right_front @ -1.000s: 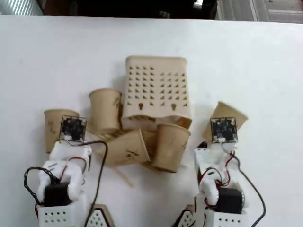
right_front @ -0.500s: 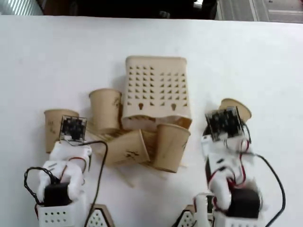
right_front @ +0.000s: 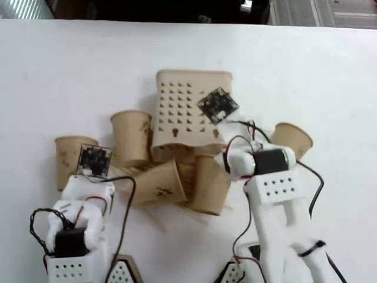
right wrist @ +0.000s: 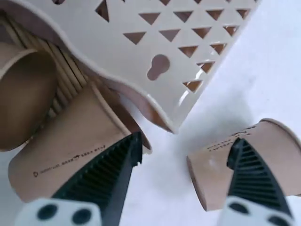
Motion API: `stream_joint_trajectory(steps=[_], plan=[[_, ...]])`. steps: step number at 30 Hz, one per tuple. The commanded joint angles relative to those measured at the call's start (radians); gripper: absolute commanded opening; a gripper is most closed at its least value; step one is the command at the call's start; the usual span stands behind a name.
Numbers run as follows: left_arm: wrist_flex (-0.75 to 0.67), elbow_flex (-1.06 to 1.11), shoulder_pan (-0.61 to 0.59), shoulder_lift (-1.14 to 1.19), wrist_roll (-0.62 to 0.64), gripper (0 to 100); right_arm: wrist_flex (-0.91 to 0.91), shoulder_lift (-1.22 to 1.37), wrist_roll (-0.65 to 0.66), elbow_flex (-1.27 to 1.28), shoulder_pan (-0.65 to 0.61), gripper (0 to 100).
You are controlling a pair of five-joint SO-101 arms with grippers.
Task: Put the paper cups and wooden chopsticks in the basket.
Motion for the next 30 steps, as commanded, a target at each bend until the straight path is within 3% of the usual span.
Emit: stream_joint_trajectory(steps=[1, 15, 22, 30], plan=[[0.0, -0.041, -0.012, -0.013, -0.009, 2, -0.074, 0.038, 0.014, -0.051, -0.005, 29.8], [0.003, -0.041, -0.012, -0.013, -0.012, 2, -0.334, 0.245, 0.009, 0.025, 0.007, 28.9], [0.003, -0.04, -0.012, -0.013, -0.012, 2, -0.403, 0.246, 0.009, 0.04, 0.001, 2.5], [0.003, -0.04, -0.012, -0.013, -0.014, 2, -0.407, 0.116, -0.104, 0.031, 0.007, 1.9]])
